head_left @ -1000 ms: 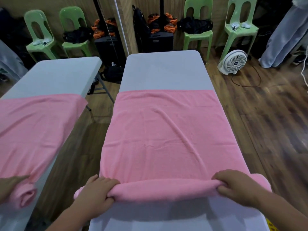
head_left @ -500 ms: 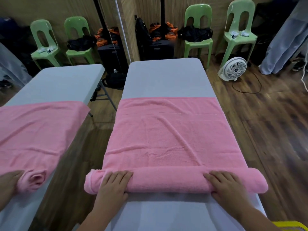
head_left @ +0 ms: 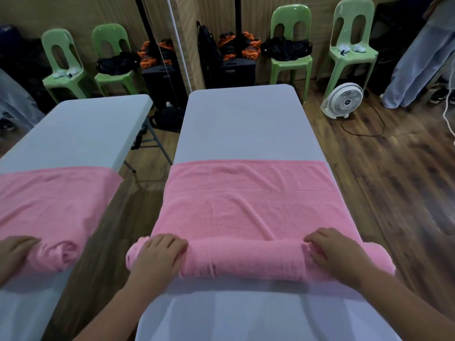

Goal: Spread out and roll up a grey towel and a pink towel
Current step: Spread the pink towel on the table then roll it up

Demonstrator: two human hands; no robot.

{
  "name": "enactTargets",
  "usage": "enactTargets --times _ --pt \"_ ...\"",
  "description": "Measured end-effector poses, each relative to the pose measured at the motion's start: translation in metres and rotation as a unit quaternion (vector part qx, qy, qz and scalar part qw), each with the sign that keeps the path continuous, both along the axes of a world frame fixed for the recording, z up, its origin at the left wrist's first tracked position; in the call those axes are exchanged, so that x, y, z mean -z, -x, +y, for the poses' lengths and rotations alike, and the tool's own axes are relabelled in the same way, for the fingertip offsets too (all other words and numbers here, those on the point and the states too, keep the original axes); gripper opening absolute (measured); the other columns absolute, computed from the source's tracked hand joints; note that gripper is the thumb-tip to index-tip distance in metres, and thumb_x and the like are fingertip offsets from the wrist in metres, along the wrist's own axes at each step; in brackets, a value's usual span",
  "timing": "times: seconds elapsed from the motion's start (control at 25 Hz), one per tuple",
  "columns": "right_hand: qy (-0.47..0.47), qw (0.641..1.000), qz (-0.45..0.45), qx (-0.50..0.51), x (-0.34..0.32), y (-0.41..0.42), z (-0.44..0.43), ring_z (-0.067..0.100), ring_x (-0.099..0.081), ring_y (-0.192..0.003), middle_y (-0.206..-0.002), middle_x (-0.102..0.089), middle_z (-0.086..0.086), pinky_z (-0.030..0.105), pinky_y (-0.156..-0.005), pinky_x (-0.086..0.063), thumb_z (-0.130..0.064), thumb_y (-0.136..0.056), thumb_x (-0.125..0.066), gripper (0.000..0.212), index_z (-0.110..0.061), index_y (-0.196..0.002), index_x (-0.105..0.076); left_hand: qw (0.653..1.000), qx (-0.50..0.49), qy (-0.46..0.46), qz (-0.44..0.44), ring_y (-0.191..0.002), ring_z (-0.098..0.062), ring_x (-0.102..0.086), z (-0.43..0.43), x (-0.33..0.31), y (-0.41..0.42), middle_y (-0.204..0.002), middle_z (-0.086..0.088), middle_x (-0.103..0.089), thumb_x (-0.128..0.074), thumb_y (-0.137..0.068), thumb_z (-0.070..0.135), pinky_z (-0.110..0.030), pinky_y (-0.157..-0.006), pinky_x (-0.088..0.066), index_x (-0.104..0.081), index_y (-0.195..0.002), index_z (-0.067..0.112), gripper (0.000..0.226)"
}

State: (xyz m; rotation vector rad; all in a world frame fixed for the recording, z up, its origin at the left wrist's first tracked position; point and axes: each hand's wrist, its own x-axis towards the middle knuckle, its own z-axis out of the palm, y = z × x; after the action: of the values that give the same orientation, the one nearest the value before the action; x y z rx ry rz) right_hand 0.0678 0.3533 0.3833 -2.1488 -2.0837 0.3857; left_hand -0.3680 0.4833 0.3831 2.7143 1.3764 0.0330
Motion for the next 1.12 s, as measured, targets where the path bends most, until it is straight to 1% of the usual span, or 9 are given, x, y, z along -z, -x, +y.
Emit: enactTargets --times 0.08,0.16,0.24,0.4,0.56,0.68,0.84,0.96,1.12 --pt "-0.072 0.994 -0.075 -0.044 0.017 0.011 -0.020 0.026 -0.062 -0.087 -0.093 -0.066 -0.002 0.042 -0.072 -0.051 -0.044 -0.088 -0.051 0.027 -0.024 -0.091 -0.069 1.000 0.008 -0.016 0.000 -0.106 -0.021 -0.062 -0.014 0.014 0.003 -0.116 0.006 -0.066 -0.049 -0.091 0.046 -0.043 -0.097 -0.045 -0.066 -0.113 0.030 0.032" --pt "-0.044 0.991 -0.118 -0.037 0.031 0.018 -0.037 0.027 -0.064 -0.101 -0.109 -0.068 0.001 0.049 -0.087 -0.049 -0.052 -0.072 -0.065 0.047 -0.022 -0.107 -0.070 0.998 0.007 0.017 0.052 -0.121 -0.023 -0.057 -0.026 0.023 0.009 -0.132 0.006 -0.060 -0.061 -0.083 0.059 -0.052 -0.106 -0.040 -0.061 -0.128 0.030 0.054" --pt "-0.013 0.996 -0.090 -0.001 0.040 0.016 -0.040 0.027 -0.066 -0.104 -0.115 -0.069 0.000 0.046 -0.094 -0.041 -0.047 -0.054 -0.075 0.070 -0.023 -0.119 -0.067 0.998 0.000 0.021 0.060 -0.122 -0.023 -0.058 -0.024 0.029 0.012 -0.132 0.007 -0.061 -0.069 -0.073 0.051 -0.054 -0.106 -0.039 -0.058 -0.131 0.032 0.062" --pt "0.035 0.998 -0.049 -0.037 0.021 0.002 -0.033 0.014 -0.065 -0.085 -0.094 -0.067 -0.017 0.034 -0.077 -0.045 -0.044 -0.053 -0.068 0.054 -0.037 -0.106 -0.062 0.999 0.002 0.037 0.040 -0.089 -0.014 -0.064 -0.021 0.014 0.009 -0.098 0.017 -0.068 -0.064 -0.060 0.043 -0.038 -0.079 -0.044 -0.063 -0.107 0.038 0.047" --pt "0.185 0.977 0.087 -0.056 -0.014 -0.018 -0.009 -0.001 -0.059 -0.093 -0.101 -0.068 -0.024 0.024 -0.086 -0.047 -0.049 -0.062 -0.055 0.049 -0.043 -0.110 -0.063 0.989 0.064 0.098 0.087 -0.083 -0.018 -0.061 -0.017 -0.005 0.011 -0.082 0.011 -0.062 -0.050 -0.070 0.046 -0.035 -0.067 -0.035 -0.054 -0.094 0.032 0.028" --pt "0.089 0.993 0.072 -0.005 -0.014 -0.025 0.017 0.004 -0.060 -0.095 -0.102 -0.068 -0.019 0.028 -0.086 -0.049 -0.046 -0.075 -0.060 0.033 -0.037 -0.106 -0.067 0.996 0.006 0.064 0.066 -0.091 -0.022 -0.063 0.014 -0.009 -0.003 -0.095 0.008 -0.069 -0.035 -0.077 0.046 -0.038 -0.072 -0.038 -0.059 -0.105 0.033 0.039" --pt "-0.093 0.994 -0.021 -0.047 0.010 -0.011 0.004 0.022 -0.066 -0.090 -0.097 -0.070 -0.004 0.040 -0.076 -0.056 -0.032 -0.073 -0.076 0.025 -0.023 -0.096 -0.071 0.999 -0.010 -0.002 -0.037 -0.099 -0.013 -0.057 0.012 0.002 -0.010 -0.105 0.016 -0.063 -0.050 -0.086 0.051 -0.042 -0.091 -0.047 -0.062 -0.105 0.036 0.027" --pt "-0.046 0.993 -0.091 -0.057 0.032 -0.004 -0.019 0.020 -0.066 -0.104 -0.118 -0.068 -0.005 0.044 -0.094 -0.048 -0.052 -0.064 -0.069 0.060 -0.024 -0.117 -0.068 0.998 0.035 0.036 0.040 -0.112 -0.013 -0.058 -0.010 0.016 -0.007 -0.123 0.014 -0.061 -0.066 -0.071 0.058 -0.044 -0.105 -0.043 -0.058 -0.126 0.035 0.059" --pt "-0.002 0.998 -0.060 -0.032 0.028 0.002 -0.017 0.016 -0.066 -0.085 -0.094 -0.069 -0.016 0.033 -0.078 -0.037 -0.039 -0.051 -0.068 0.050 -0.034 -0.100 -0.065 0.998 0.016 0.041 0.046 -0.100 -0.013 -0.063 -0.007 0.017 -0.006 -0.112 0.017 -0.067 -0.070 -0.063 0.037 -0.039 -0.092 -0.049 -0.058 -0.117 0.040 0.055"
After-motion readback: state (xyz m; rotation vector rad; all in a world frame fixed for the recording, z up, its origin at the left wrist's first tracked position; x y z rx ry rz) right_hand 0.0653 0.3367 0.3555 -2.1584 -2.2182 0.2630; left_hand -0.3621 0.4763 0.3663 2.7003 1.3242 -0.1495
